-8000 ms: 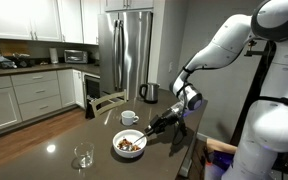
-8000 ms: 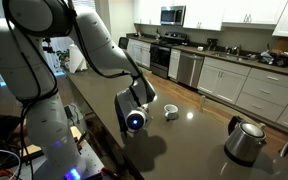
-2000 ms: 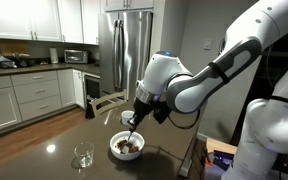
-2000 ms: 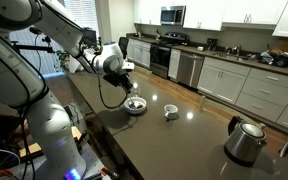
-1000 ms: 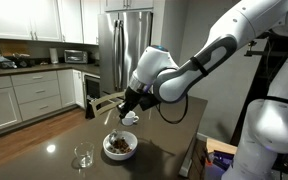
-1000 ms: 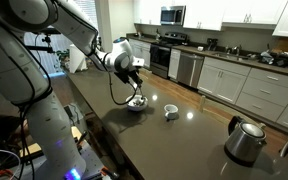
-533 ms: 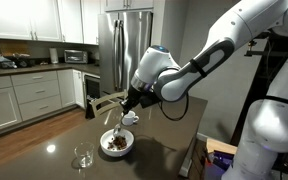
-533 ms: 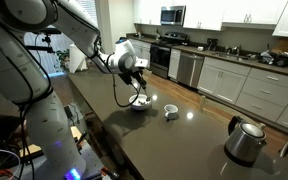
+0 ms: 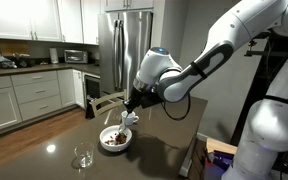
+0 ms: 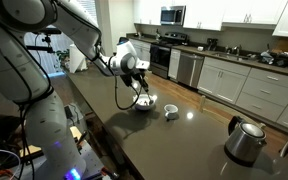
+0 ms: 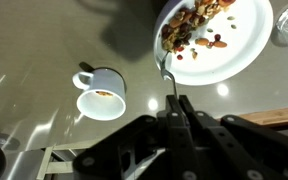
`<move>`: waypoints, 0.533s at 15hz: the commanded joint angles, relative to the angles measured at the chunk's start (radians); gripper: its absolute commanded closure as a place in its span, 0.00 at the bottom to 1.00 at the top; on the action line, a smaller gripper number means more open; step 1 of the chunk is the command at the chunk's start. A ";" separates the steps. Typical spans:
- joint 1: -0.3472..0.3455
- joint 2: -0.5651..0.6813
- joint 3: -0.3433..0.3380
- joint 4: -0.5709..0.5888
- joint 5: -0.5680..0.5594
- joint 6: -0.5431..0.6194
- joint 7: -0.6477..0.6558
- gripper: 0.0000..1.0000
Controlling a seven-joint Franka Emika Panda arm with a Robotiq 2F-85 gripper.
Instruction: Use the spoon to stir the contents in the white bowl
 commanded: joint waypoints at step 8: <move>0.038 -0.049 -0.044 -0.038 -0.054 -0.144 0.074 0.95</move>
